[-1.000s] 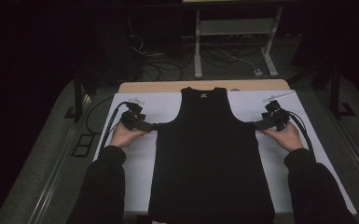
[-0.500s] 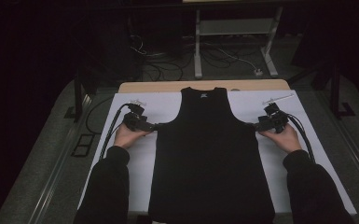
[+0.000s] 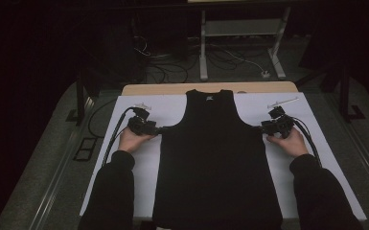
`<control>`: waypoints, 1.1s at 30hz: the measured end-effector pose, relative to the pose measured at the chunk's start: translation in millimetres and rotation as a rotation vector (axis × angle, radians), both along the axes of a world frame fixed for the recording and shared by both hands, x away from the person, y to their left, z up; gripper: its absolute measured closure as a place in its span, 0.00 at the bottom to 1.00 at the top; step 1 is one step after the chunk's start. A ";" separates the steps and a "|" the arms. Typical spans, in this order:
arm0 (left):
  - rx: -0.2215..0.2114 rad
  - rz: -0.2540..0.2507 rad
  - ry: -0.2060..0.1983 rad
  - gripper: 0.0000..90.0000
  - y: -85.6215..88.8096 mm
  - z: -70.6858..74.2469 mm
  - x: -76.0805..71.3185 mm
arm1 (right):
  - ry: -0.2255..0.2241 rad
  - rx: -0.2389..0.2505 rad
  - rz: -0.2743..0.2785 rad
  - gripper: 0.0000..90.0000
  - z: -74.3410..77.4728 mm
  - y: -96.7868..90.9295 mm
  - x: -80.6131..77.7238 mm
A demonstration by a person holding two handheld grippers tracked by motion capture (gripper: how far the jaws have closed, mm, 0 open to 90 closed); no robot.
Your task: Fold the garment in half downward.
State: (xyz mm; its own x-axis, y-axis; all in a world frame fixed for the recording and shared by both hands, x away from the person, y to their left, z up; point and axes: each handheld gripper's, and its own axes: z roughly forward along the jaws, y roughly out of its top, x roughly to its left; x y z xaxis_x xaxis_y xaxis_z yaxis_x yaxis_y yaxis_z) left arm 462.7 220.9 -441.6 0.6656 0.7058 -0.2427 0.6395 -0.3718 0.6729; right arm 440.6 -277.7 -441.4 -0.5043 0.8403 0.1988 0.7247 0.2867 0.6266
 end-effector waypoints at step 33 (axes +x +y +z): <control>-0.009 0.071 -0.029 0.97 -5.2 8.8 -7.9 | 0.020 0.117 -0.013 0.95 8.1 -10.9 -8.0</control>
